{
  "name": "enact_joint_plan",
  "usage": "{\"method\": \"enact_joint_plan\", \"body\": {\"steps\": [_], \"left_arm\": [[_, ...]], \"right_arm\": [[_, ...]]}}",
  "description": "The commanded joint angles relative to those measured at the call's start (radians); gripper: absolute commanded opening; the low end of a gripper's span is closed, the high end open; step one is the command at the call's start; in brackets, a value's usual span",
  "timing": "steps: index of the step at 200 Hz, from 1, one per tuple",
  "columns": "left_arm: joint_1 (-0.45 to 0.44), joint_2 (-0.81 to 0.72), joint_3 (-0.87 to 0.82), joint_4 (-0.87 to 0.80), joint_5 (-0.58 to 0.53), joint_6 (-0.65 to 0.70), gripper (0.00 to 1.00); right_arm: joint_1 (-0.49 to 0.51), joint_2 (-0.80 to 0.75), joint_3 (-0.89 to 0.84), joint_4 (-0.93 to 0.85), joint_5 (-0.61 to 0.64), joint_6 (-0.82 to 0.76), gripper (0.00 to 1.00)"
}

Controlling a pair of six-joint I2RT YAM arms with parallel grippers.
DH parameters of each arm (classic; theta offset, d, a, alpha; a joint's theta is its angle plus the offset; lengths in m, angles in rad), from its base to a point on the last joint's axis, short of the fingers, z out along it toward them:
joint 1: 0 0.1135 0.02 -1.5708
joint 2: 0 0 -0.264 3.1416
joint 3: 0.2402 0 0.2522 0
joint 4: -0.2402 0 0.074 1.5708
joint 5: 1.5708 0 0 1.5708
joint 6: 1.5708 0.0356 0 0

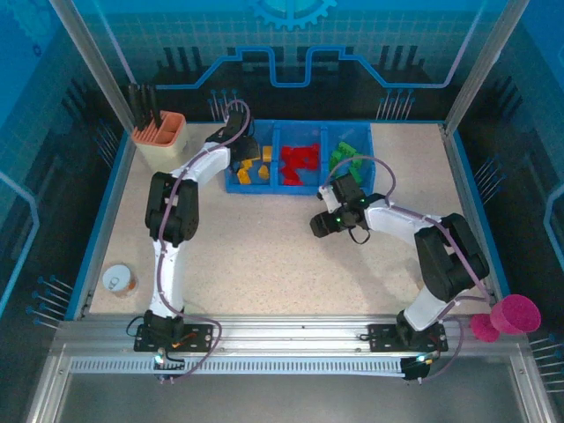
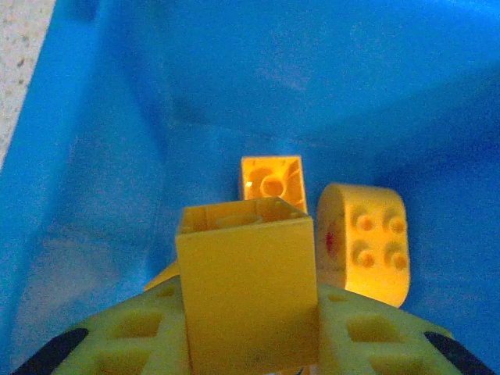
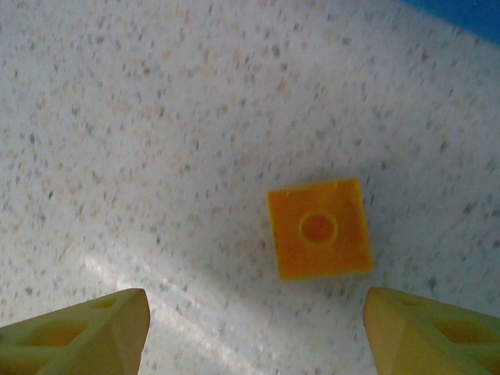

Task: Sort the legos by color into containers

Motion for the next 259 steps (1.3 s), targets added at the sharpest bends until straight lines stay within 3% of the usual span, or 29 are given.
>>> {"method": "enact_joint_plan", "body": {"steps": [1,48,72,129,170,198,226,259], "left_arm": [[0.006,0.034,0.056,-0.033,0.038,0.029,0.29],[0.006,0.03,0.064,-0.029,0.054,0.029,0.5],[0.003,0.002,0.053,-0.006,0.093,0.02,0.55],[-0.036,-0.097,0.047,-0.006,0.134,0.033,0.57],[-0.073,-0.179,0.072,-0.041,0.162,0.074,0.58],[-0.084,-0.286,0.026,-0.051,0.168,0.086,0.59],[-0.08,-0.469,-0.099,-0.065,0.131,0.118,0.61],[-0.058,-0.732,-0.348,-0.076,0.15,0.082,0.66]], "right_arm": [[0.016,0.054,0.071,-0.025,0.033,-0.03,0.74],[0.018,0.119,0.133,-0.073,0.069,-0.029,0.74],[0.019,0.149,0.164,-0.107,0.092,-0.021,0.73],[0.019,0.221,0.224,-0.159,0.106,-0.01,0.63],[0.021,0.252,0.245,-0.196,0.079,0.016,0.45],[0.033,0.245,0.262,-0.222,0.098,0.025,0.29],[0.07,0.184,0.339,-0.246,0.078,-0.007,0.25],[0.133,0.21,0.578,-0.247,0.09,-0.08,0.24]]}}
